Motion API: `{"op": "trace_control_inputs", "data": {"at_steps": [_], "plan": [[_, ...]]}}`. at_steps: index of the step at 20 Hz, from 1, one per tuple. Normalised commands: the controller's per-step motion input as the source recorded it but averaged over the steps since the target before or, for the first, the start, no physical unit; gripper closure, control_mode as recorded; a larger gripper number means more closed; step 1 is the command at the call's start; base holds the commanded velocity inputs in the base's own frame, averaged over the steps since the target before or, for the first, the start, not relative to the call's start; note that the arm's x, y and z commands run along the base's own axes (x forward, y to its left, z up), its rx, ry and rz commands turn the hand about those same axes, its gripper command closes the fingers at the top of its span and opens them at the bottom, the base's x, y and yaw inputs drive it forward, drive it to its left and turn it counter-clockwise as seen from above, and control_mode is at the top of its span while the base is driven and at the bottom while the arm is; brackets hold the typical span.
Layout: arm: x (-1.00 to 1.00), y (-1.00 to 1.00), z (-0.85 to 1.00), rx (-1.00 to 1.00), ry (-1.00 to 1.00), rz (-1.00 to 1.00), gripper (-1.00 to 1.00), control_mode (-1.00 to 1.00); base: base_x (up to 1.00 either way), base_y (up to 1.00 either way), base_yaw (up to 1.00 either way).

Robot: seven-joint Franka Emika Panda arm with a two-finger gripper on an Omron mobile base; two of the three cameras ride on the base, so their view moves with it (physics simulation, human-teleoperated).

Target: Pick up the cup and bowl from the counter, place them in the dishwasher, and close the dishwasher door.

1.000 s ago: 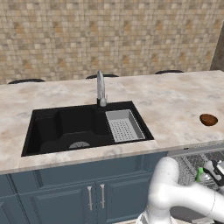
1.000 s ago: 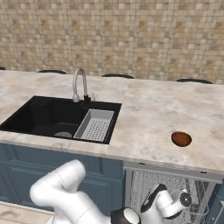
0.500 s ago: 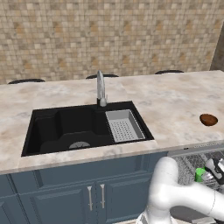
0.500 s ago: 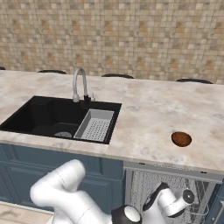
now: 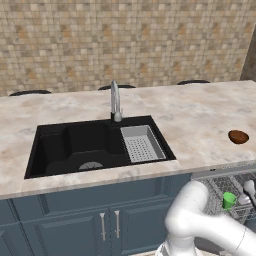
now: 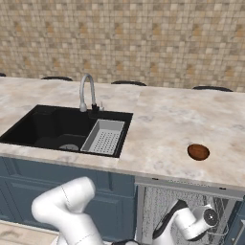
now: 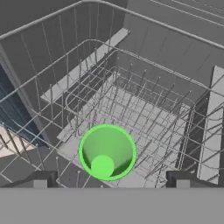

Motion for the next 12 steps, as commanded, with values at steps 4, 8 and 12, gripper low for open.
{"op": "trace_control_inputs", "data": {"at_steps": [4, 8, 12], "plan": [[-0.15, 0.01, 0.54, -0.07, -0.03, 0.01, -1.0, -1.0, 0.0, 0.0, 0.0], [0.0, 0.0, 0.6, -0.08, 0.0, 0.0, -1.0, -1.0, 0.0, 0.0, 0.0], [0.0, 0.0, 0.68, -0.04, 0.0, 0.02, -1.0, -1.0, 0.0, 0.0, 0.0]]}}
